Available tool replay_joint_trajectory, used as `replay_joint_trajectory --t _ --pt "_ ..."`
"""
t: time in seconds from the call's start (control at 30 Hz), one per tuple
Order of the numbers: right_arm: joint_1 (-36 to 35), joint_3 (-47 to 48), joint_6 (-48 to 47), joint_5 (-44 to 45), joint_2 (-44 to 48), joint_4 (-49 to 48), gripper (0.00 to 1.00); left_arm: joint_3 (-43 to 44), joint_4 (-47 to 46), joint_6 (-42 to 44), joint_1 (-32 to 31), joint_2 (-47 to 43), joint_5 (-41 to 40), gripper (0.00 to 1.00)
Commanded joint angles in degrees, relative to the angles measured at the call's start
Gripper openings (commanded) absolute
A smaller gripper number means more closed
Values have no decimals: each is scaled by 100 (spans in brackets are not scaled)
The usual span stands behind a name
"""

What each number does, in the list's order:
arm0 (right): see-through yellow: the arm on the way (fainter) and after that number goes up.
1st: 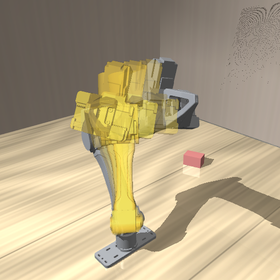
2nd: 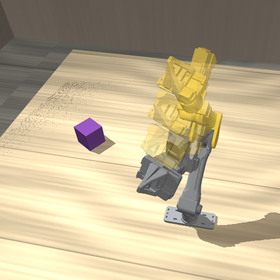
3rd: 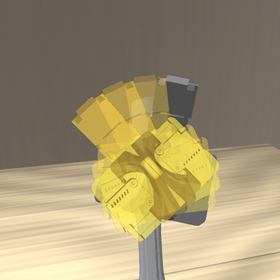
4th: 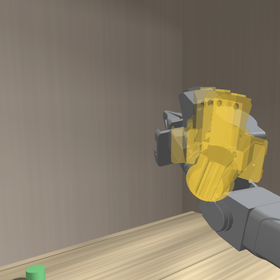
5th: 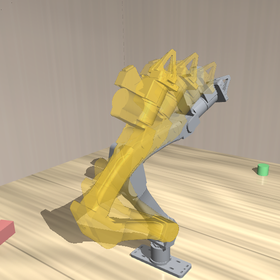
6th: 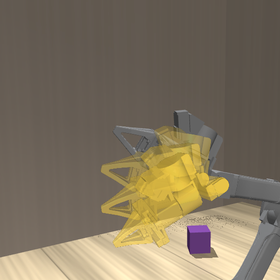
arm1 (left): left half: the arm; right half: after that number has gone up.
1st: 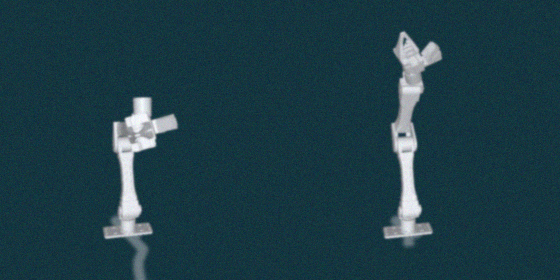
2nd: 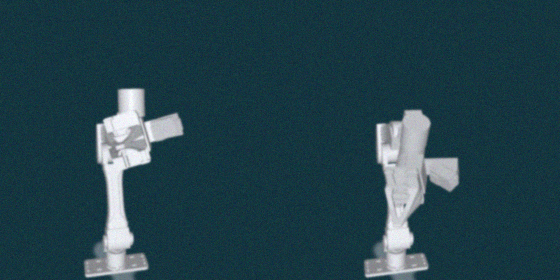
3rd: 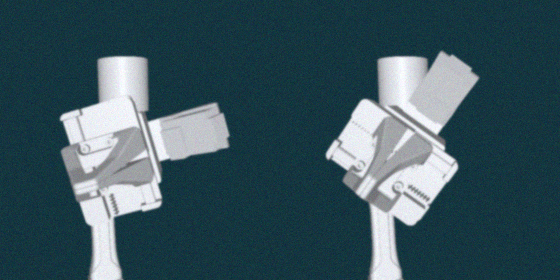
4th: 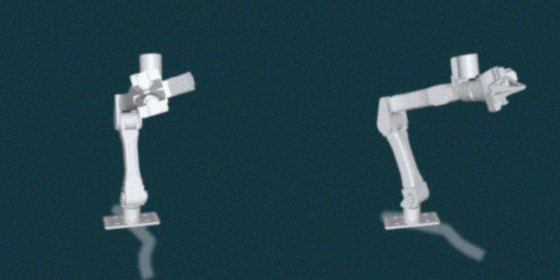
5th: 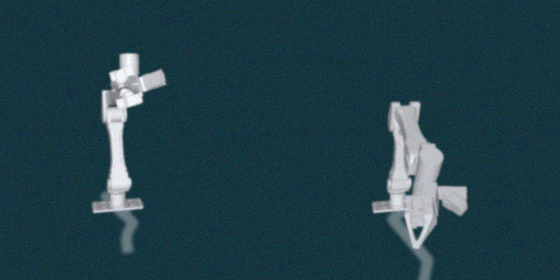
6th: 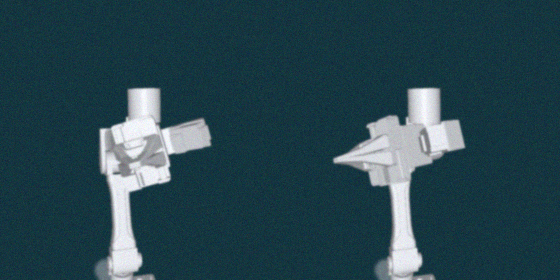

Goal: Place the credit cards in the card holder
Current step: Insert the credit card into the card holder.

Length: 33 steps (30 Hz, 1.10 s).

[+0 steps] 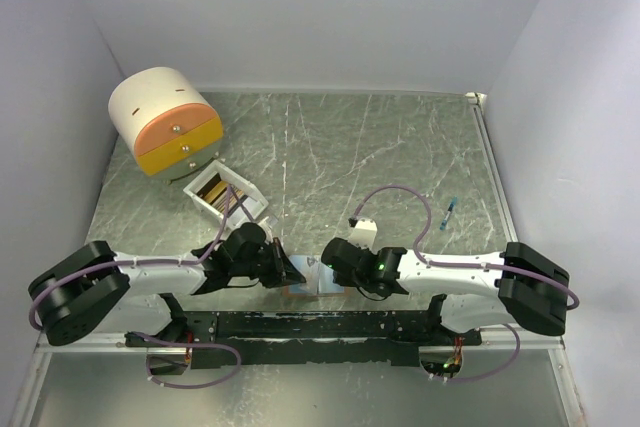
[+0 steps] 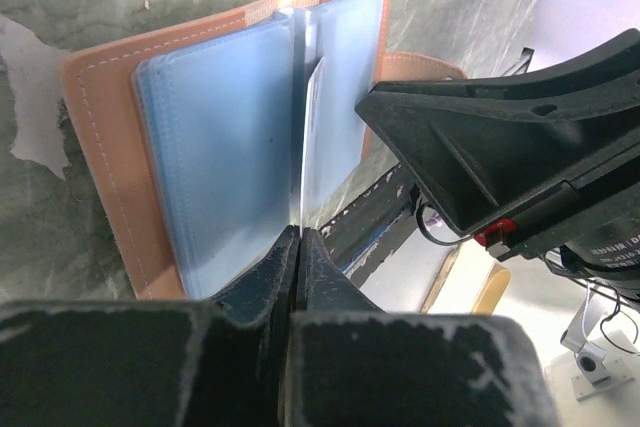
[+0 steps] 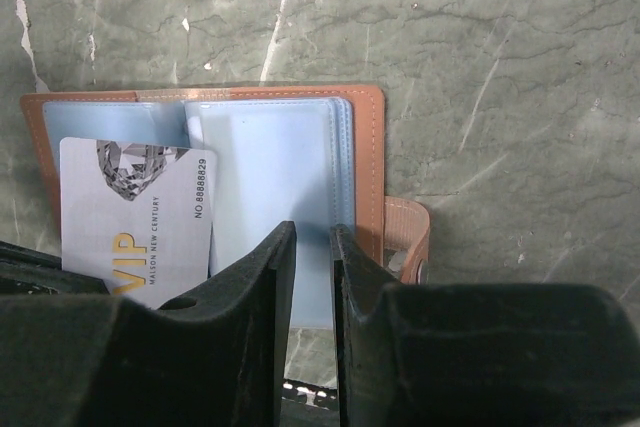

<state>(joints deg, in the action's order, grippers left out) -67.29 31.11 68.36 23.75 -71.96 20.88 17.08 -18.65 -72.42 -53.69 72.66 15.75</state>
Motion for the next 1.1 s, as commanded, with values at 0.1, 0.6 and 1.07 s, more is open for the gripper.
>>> replay_joint_trajectory --t 0.1,0.6,1.07 --pt "14 -97 118 -32 96 63 21 70 -66 171 -55 195 -313 7" --pt "148 -178 183 -100 525 339 29 90 -144 239 -99 353 -543 7" --pt "165 -431 253 -417 303 8 27 400 130 -57 -280 557 -638 7"
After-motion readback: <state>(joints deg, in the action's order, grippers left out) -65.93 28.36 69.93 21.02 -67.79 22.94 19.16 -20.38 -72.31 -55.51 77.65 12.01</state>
